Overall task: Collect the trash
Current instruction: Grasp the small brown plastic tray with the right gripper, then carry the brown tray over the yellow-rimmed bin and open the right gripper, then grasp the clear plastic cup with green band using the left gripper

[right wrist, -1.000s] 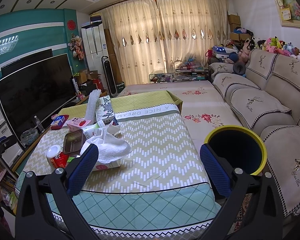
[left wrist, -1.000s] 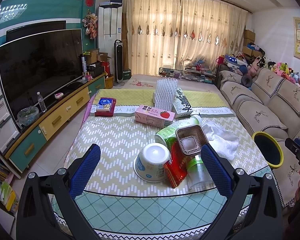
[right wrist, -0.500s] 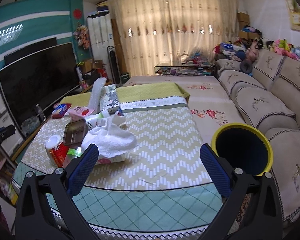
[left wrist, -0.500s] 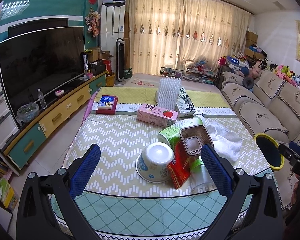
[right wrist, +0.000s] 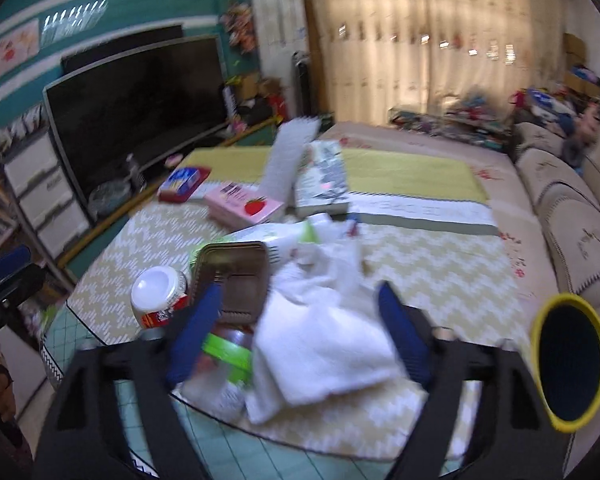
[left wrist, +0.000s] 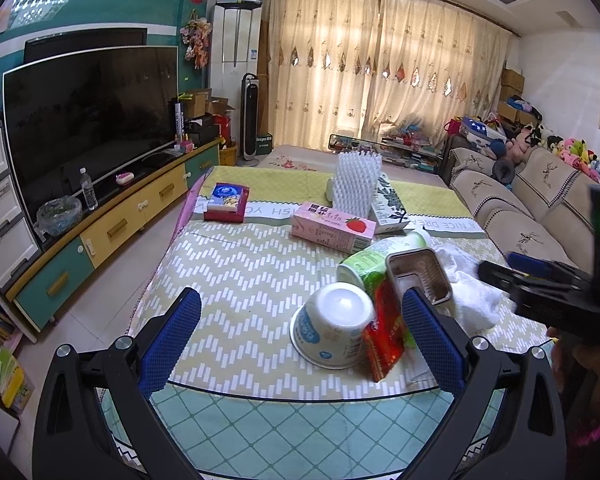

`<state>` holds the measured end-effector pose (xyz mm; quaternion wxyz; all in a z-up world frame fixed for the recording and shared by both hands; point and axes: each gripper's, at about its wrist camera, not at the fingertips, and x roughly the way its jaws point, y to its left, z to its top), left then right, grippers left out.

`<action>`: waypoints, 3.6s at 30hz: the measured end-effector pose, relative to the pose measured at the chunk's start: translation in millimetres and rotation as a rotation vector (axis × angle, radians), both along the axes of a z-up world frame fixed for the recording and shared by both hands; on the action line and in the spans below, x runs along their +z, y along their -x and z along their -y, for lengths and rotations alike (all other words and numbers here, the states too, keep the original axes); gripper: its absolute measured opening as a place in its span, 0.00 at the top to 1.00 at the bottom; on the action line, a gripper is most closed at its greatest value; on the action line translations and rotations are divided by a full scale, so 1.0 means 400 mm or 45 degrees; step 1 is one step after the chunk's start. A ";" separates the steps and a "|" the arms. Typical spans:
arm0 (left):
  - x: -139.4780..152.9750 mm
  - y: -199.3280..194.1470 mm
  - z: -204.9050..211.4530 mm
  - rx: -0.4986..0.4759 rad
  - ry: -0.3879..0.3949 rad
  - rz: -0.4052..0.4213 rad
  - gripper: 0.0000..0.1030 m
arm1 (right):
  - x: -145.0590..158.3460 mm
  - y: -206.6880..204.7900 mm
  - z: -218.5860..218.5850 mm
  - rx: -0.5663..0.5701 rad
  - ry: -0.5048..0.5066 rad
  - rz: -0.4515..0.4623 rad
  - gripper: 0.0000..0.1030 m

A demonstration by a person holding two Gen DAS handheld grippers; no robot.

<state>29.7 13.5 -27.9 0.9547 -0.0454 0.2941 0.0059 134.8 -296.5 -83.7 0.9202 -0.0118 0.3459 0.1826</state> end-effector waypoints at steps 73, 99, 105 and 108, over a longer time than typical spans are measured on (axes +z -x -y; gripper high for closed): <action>-0.188 -0.132 0.366 -0.433 -0.084 -0.281 0.08 | -0.239 -0.008 0.893 -1.101 -0.022 -0.227 0.56; -0.248 -0.137 0.320 -0.465 -0.158 -0.369 0.36 | -0.278 0.040 0.852 -1.016 -0.126 -0.265 0.52; -0.252 -0.157 0.321 -0.467 -0.111 -0.358 0.38 | -0.286 0.034 0.832 -0.984 -0.135 -0.275 0.52; -0.247 -0.151 0.310 -0.484 -0.078 -0.350 0.50 | -0.283 0.037 0.826 -0.969 -0.139 -0.272 0.52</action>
